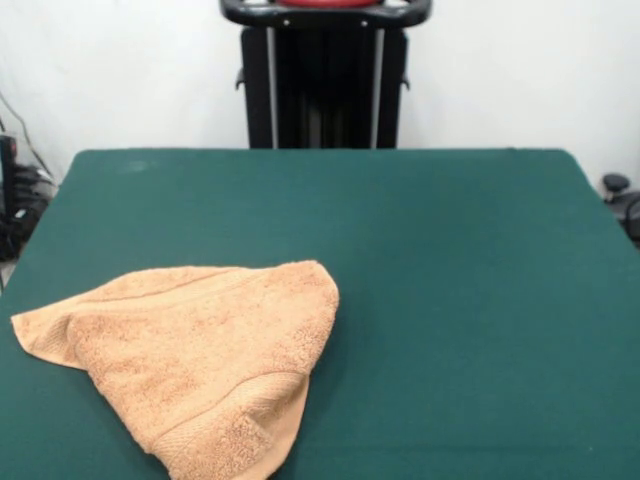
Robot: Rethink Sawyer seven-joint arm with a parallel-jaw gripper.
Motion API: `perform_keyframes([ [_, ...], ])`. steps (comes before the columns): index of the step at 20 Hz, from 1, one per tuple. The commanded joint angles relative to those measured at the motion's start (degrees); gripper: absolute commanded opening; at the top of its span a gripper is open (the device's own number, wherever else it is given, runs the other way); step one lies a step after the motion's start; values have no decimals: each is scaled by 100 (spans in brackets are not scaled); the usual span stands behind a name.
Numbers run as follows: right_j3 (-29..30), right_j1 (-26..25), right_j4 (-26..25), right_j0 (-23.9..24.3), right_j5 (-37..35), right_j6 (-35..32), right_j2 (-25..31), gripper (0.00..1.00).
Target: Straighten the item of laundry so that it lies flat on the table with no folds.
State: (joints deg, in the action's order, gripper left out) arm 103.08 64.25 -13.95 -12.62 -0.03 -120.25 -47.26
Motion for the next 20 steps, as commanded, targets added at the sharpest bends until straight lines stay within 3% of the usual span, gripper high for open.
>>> perform_keyframes([
  [1,2801,2759,1498,4951,-1115,5568,6196,100],
  [3,2752,2560,38,5429,-624,3917,6971,100],
  [4,2587,2474,-1071,5431,-315,2762,7080,100],
  [6,2192,2227,-2758,4888,228,1058,6428,100],
  [7,2040,2044,-3100,4626,471,724,6019,100],
  [8,1840,1872,-3355,4293,791,534,5531,100],
  [10,1607,1508,-3276,3872,1381,608,4809,100],
  [13,1456,1198,-3145,3544,1954,693,4290,100],
  [20,1421,1225,-3363,3393,1646,346,4226,100],
])
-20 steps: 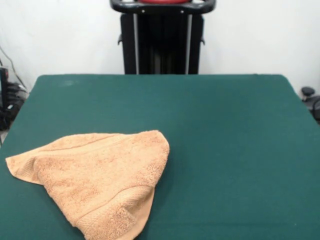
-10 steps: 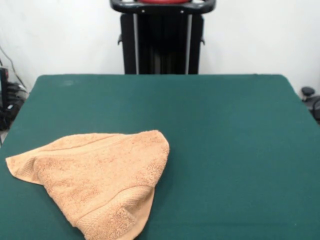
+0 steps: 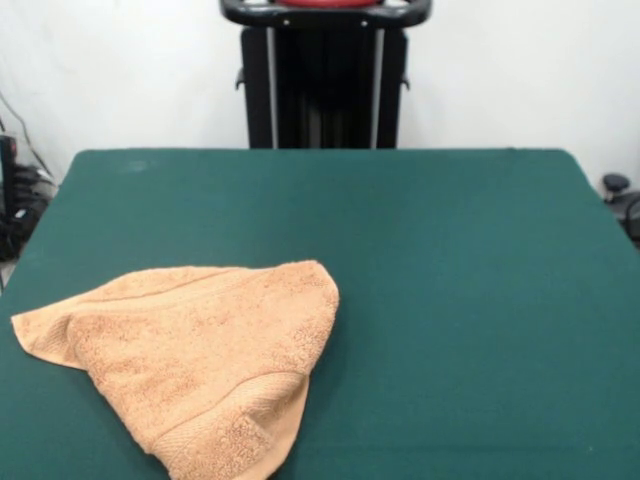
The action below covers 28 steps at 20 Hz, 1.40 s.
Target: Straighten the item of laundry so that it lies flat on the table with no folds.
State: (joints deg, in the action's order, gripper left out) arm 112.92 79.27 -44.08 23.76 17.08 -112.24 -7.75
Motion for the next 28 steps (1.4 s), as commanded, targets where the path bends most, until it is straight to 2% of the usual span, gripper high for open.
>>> perform_keyframes([
  [1,430,-303,-328,-279,-105,-445,248,100],
  [4,427,-449,-186,-411,-121,-382,121,100],
  [11,558,-1026,1142,-1581,471,368,-1372,100],
  [16,763,-1247,2385,-3096,458,767,-2865,100],
  [21,761,-1604,3155,-4441,285,609,-4009,100],
  [25,856,-2398,4226,-6124,-10,244,-5385,100],
  [27,833,-2580,4328,-6528,-309,-51,-5624,100],
  [28,808,-2562,4256,-6532,-376,-163,-5579,100],
])
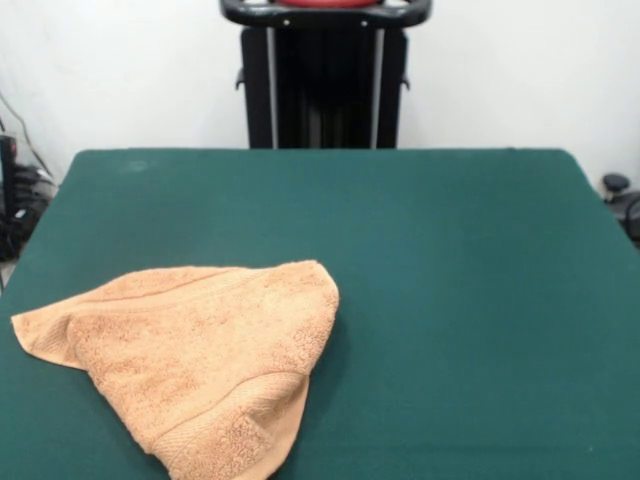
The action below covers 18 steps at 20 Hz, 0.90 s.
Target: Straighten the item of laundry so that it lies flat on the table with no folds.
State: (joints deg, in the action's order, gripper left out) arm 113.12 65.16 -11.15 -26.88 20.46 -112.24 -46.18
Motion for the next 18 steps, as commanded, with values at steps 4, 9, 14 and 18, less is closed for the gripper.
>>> perform_keyframes([
  [4,741,-1177,790,-1299,-687,-387,-1518,100],
  [9,757,-1419,965,-1533,-788,-597,-1576,100],
  [14,797,-1797,1384,-1960,-982,-836,-1717,100],
  [18,848,-2085,1791,-2352,-1175,-999,-1852,100],
])
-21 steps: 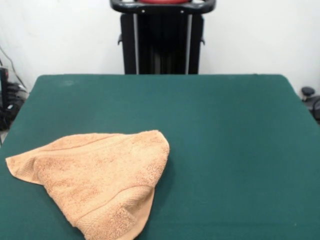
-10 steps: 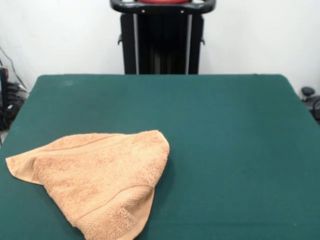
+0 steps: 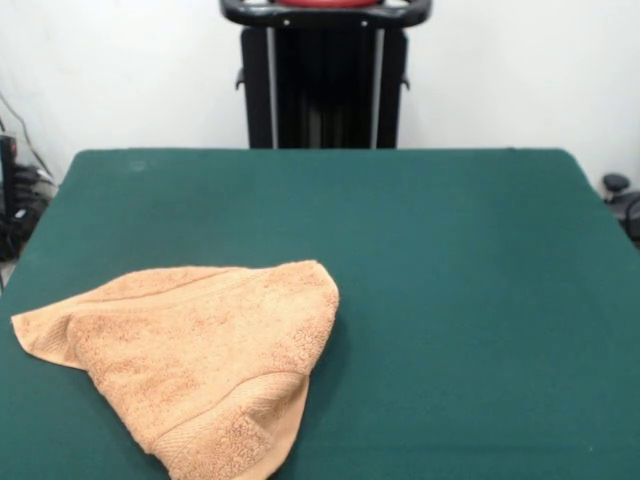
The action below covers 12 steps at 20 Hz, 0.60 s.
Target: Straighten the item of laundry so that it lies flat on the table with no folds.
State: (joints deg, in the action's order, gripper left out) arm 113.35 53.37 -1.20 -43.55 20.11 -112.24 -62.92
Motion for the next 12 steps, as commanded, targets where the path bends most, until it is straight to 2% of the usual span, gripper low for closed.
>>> perform_keyframes([
  [1,828,-955,871,-765,-1201,-1018,-209,100],
  [4,867,-982,956,-803,-1157,-1025,-188,100],
  [7,882,-703,624,-369,-827,-869,52,100],
  [9,846,-317,71,229,-536,-668,335,100],
  [12,702,454,-1208,1508,-261,-500,1076,100],
])
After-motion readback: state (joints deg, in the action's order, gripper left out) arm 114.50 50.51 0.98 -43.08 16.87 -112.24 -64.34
